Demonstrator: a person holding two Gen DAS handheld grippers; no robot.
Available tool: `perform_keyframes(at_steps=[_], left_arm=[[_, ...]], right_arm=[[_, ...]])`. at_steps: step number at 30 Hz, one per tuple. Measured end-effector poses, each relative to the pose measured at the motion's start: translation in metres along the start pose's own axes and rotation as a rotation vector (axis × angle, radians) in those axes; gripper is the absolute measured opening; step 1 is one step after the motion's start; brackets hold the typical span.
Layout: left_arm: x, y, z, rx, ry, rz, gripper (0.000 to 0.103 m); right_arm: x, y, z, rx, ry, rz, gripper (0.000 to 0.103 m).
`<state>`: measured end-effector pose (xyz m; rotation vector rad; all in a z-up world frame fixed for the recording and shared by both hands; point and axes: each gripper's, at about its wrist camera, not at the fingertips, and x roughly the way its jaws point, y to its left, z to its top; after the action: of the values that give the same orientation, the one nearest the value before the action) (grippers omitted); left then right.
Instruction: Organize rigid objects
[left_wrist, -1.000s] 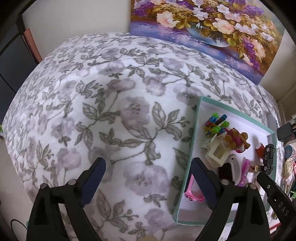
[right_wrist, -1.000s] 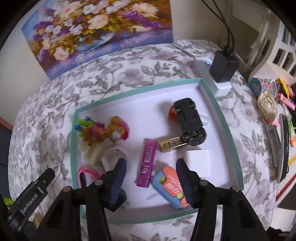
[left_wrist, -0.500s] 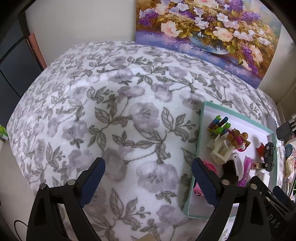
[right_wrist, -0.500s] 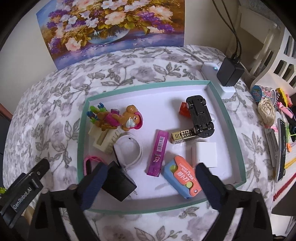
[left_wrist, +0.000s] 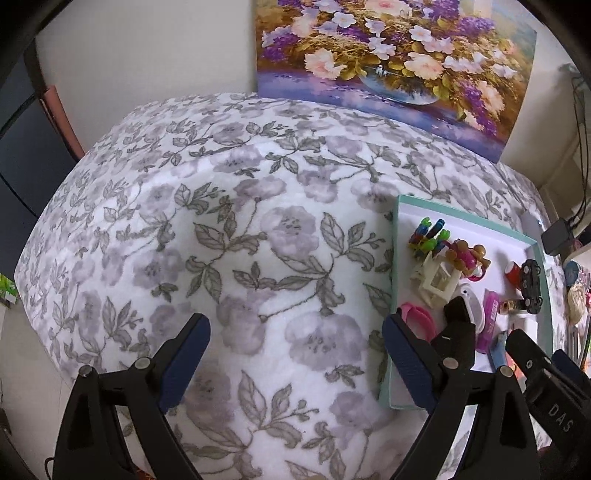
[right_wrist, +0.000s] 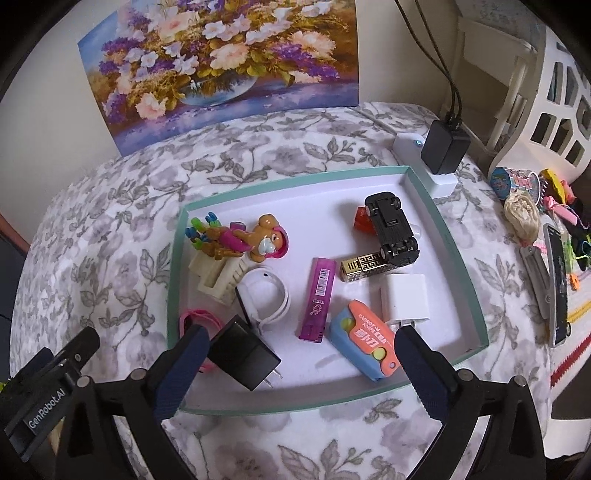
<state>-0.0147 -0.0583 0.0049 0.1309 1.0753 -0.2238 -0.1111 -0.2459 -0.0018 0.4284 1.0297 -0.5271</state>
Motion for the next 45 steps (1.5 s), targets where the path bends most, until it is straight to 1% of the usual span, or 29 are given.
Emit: perform_keyframes(at_steps=[4, 8, 12, 21, 26, 33, 45], left_arm=[[-0.005, 0.000, -0.001, 0.020, -0.009, 0.005, 0.094], [-0.005, 0.000, -0.004, 0.025, 0.008, -0.025, 0.094], [-0.008, -0.001, -0.005, 0.029, 0.005, -0.024, 0.094], [-0.015, 0.000, -0.007, 0.047, -0.015, -0.019, 0.094], [-0.018, 0.002, -0.006, 0.039, -0.026, -0.017, 0.094], [-0.014, 0.000, -0.005, 0.050, -0.007, -0.002, 0.094], [-0.011, -0.002, -0.006, 0.055, 0.002, 0.006, 0.094]], right_arm=[[-0.005, -0.003, -0.002, 0.017, -0.017, -0.011, 0.102], [-0.010, -0.004, -0.004, 0.029, -0.033, -0.006, 0.102], [-0.014, -0.002, -0.005, 0.024, -0.044, -0.010, 0.102], [-0.016, -0.002, -0.006, 0.024, -0.046, -0.013, 0.102], [-0.016, -0.001, -0.006, 0.012, -0.046, -0.016, 0.102], [-0.013, 0.002, -0.006, -0.002, -0.038, -0.025, 0.102], [-0.010, 0.004, -0.006, -0.016, -0.030, -0.030, 0.102]])
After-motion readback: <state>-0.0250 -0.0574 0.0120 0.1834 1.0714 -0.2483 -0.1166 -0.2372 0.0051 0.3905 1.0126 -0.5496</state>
